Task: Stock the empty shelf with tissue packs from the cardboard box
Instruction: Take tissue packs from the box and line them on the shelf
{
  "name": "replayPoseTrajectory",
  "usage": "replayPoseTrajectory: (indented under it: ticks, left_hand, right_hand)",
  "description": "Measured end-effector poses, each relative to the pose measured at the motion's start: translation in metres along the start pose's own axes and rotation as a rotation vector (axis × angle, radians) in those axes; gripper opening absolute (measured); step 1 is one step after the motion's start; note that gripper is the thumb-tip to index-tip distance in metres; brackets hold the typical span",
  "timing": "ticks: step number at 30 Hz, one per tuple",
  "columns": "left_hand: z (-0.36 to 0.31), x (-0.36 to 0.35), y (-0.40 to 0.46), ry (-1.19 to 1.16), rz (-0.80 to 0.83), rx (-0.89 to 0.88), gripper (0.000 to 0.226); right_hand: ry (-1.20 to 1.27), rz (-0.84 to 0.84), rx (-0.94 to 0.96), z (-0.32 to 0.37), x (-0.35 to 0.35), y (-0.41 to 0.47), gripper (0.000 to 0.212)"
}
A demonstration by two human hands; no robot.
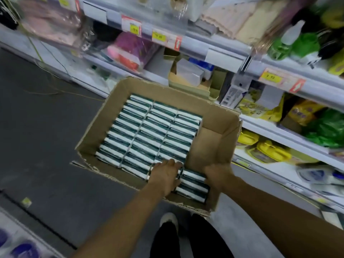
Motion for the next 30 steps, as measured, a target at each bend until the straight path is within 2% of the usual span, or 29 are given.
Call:
replayPoseTrajectory:
  ticks: [4,6,14,18,23,27,30]
  left_hand:
    - [0.0,-0.02,0.023,0.045,-0.003,-0.09,0.036]
    - [-0.003,-0.03,0.031,0.06,0.005,-0.128,0.038]
    - [-0.008,-0.042,0.045,0.295,-0.087,-0.23,0.037]
    - [-0.007,-0.035,0.052,0.273,-0.155,-0.221,0.043]
    - [-0.007,-0.032,0.057,0.292,-0.212,-0.234,0.063]
    - [-0.011,-0.035,0.07,0.336,-0.157,-0.21,0.052]
    - [-0.016,-0.034,0.078,0.382,-0.1,-0.217,0.037]
  right_hand:
    - [-0.035,0.055,-0.063,0.003,-0.01,0.02,0.018]
    - [-0.04,0.054,-0.056,0.006,-0.014,0.031,0.008]
    - [-0.074,0.052,-0.084,0.01,-0.021,0.049,0.015]
    - [-0.064,-0.052,-0.155,0.001,-0.009,0.05,0.016]
    - [-0.218,-0.223,-0.258,-0.026,0.024,0.042,0.01]
    - [-0.213,-0.298,-0.353,-0.051,0.039,0.034,0.011]
    - [-0.098,-0.353,-0.381,-0.06,0.039,0.029,0.014]
Point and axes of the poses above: each hand's wrist, its own y-axis towards the middle knuckle, its own x-axis out of the back of the hand, z = x × y, the point moved 2 cm from there along y, towards the middle knuckle, and after that the axes turned 4 degrees about x, right-handed, at the moved point
